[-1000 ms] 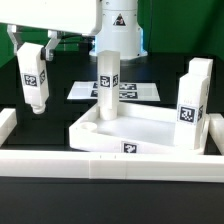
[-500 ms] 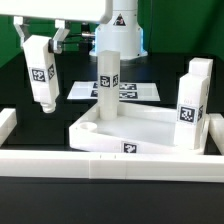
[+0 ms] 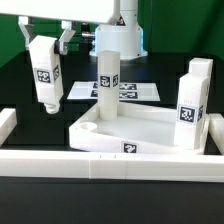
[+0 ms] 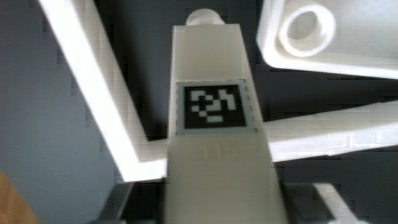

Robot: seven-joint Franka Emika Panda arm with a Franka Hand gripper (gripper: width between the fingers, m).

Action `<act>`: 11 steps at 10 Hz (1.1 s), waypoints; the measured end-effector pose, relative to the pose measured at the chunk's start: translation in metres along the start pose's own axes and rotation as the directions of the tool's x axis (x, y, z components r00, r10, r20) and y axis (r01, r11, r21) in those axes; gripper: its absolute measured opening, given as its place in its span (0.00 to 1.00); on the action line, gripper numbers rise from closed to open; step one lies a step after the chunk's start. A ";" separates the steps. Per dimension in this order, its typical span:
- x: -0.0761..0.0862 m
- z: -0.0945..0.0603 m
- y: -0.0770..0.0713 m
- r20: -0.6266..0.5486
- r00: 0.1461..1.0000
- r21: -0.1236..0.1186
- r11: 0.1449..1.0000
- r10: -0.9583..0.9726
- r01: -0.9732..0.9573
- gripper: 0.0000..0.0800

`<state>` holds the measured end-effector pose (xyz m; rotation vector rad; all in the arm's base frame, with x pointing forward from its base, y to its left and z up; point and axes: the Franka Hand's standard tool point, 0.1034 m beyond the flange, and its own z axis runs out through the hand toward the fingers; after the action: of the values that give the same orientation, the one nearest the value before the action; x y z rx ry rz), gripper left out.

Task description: Assemble desk

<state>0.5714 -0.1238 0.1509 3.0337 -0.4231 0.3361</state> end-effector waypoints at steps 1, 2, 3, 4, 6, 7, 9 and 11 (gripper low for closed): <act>-0.001 -0.002 -0.022 -0.002 1.000 0.014 1.000 0.020 -0.020 0.36; -0.002 -0.002 -0.033 -0.003 1.000 0.021 1.000 0.009 -0.009 0.36; 0.001 -0.004 -0.037 -0.005 1.000 0.025 0.999 0.020 -0.020 0.36; 0.000 -0.003 -0.035 -0.004 1.000 0.023 1.000 0.020 -0.019 0.36; 0.002 -0.003 -0.034 -0.035 0.999 0.019 1.000 0.019 -0.018 0.36; 0.007 -0.004 -0.034 -0.108 0.994 0.011 1.000 0.016 -0.015 0.36; -0.002 -0.003 -0.045 -0.153 0.987 0.032 0.998 0.049 -0.045 0.36; -0.002 -0.002 -0.039 -0.151 0.985 0.040 0.996 0.084 -0.079 0.36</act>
Offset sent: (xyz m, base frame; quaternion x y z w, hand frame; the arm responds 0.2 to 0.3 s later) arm 0.0000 0.0000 0.0000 0.0000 0.0000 0.0000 1.0000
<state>0.5804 -0.0854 0.1518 3.0004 -0.5363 0.5816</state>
